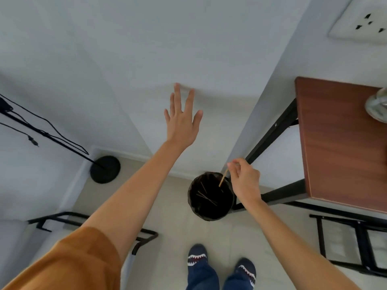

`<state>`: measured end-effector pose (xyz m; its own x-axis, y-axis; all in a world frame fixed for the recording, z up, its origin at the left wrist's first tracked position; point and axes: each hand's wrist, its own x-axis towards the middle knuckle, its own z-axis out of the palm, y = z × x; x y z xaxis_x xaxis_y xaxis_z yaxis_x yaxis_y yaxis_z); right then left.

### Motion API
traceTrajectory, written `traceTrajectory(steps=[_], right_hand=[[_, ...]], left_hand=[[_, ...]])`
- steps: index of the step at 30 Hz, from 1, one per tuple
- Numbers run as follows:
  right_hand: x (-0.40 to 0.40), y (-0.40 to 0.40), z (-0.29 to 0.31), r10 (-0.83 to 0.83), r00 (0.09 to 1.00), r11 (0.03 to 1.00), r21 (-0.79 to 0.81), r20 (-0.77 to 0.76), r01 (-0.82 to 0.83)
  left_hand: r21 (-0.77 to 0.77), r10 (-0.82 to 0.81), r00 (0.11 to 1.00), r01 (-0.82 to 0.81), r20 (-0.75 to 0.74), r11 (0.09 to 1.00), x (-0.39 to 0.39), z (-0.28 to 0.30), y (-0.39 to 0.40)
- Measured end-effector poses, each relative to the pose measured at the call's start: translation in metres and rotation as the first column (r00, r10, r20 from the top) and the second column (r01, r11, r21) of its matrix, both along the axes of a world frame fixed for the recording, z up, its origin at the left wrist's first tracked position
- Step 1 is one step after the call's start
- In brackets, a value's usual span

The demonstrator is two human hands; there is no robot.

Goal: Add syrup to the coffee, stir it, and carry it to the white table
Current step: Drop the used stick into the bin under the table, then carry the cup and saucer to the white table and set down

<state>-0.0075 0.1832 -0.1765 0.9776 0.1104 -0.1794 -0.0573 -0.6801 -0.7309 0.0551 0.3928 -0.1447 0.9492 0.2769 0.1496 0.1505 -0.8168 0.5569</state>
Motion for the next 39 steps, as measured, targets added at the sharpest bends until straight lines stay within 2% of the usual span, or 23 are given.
traceTrajectory(steps=[4, 9, 12, 15, 20, 25, 26, 27, 28, 31, 33, 36, 39], right_hand=[[-0.005, 0.000, 0.008, -0.072, 0.997, 0.997, 0.027, 0.014, 0.072], [-0.018, -0.008, 0.061, -0.095, 0.991, 0.991, 0.104, 0.094, 0.085], [-0.025, -0.015, 0.105, -0.089, 0.971, 0.984, 0.173, 0.224, 0.050], [-0.035, -0.041, 0.151, -0.152, 0.905, 0.961, 0.272, 0.397, 0.042], [-0.049, -0.132, 0.205, -0.322, 0.789, 0.916, 0.383, 0.524, 0.120], [-0.062, -0.239, 0.204, -0.492, 0.642, 0.865, 0.415, 0.588, 0.283], [-0.061, -0.261, 0.199, -0.530, 0.627, 0.844, 0.422, 0.571, 0.330], [-0.060, -0.321, 0.199, -0.555, 0.641, 0.825, 0.446, 0.530, 0.347], [-0.056, -0.369, 0.194, -0.548, 0.674, 0.829, 0.425, 0.495, 0.362], [-0.039, -0.373, 0.161, -0.493, 0.771, 0.870, 0.260, 0.404, 0.420], [-0.027, -0.374, 0.145, -0.415, 0.858, 0.910, 0.157, 0.303, 0.384], [-0.013, -0.363, 0.137, -0.347, 0.915, 0.931, -0.042, 0.206, 0.363], [-0.009, -0.361, 0.136, -0.304, 0.934, 0.918, -0.203, 0.190, 0.340]], left_hand=[[-0.014, -0.003, 1.000, 0.003, -0.006, 1.000, -0.001, -0.005, 0.003], [-0.081, 0.016, 0.998, -0.021, -0.059, 0.996, -0.006, 0.008, -0.001], [-0.156, 0.008, 1.000, -0.008, 0.002, 0.988, -0.014, 0.036, -0.019], [-0.234, -0.034, 0.991, 0.064, 0.130, 0.970, -0.026, 0.074, -0.056], [-0.309, -0.207, 0.942, 0.285, 0.263, 0.907, -0.045, 0.129, -0.157], [-0.283, -0.406, 0.891, 0.450, 0.203, 0.847, -0.060, 0.136, -0.261], [-0.274, -0.445, 0.880, 0.474, 0.165, 0.836, -0.065, 0.132, -0.280], [-0.235, -0.451, 0.884, 0.467, 0.123, 0.852, -0.069, 0.134, -0.338], [-0.216, -0.437, 0.896, 0.443, 0.077, 0.870, -0.071, 0.135, -0.384], [-0.139, -0.411, 0.906, 0.397, -0.097, 0.907, -0.070, 0.116, -0.382], [-0.065, -0.344, 0.919, 0.338, -0.192, 0.939, -0.065, 0.106, -0.386], [-0.011, -0.324, 0.917, 0.330, -0.233, 0.944, -0.064, 0.098, -0.383], [0.031, -0.324, 0.914, 0.341, -0.244, 0.940, -0.063, 0.095, -0.387]])
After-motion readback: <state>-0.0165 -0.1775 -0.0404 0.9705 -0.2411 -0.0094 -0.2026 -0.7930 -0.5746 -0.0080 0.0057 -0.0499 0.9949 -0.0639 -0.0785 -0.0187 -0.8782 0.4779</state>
